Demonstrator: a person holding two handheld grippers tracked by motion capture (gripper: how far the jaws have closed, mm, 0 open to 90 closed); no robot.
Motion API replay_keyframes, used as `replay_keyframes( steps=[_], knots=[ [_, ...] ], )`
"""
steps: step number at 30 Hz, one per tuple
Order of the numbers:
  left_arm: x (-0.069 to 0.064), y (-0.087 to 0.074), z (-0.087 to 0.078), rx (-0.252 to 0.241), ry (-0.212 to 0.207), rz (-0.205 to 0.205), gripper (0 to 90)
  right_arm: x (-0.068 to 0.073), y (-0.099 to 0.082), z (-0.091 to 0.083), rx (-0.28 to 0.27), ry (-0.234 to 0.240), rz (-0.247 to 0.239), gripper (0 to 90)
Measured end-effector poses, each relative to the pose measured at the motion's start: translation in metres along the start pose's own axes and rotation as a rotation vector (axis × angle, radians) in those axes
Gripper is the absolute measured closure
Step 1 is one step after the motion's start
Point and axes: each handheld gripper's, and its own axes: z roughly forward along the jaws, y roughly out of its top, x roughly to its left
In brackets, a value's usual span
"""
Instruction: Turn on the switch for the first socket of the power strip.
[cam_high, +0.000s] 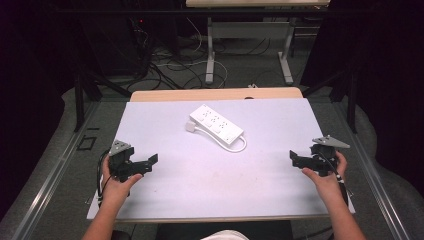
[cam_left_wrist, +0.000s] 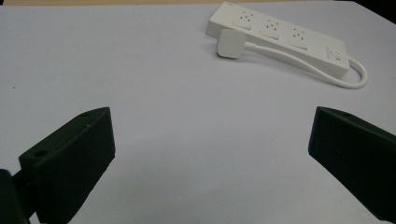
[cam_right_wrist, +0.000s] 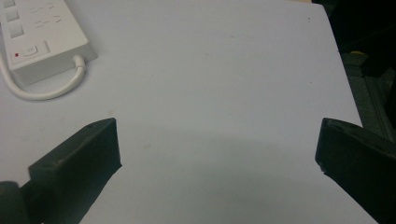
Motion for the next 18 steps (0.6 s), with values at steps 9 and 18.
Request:
replay_keyframes(
  steps=[9,18],
  knots=[
    [0.001,-0.004,-0.004,-0.003,0.01,0.014,0.3,0.005,0.0,0.006,0.001,0.031,0.005,0.0],
    [-0.001,-0.006,-0.006,0.005,0.008,0.01,0.3,0.02,0.004,0.004,0.005,0.078,-0.066,0.0]
  ],
)
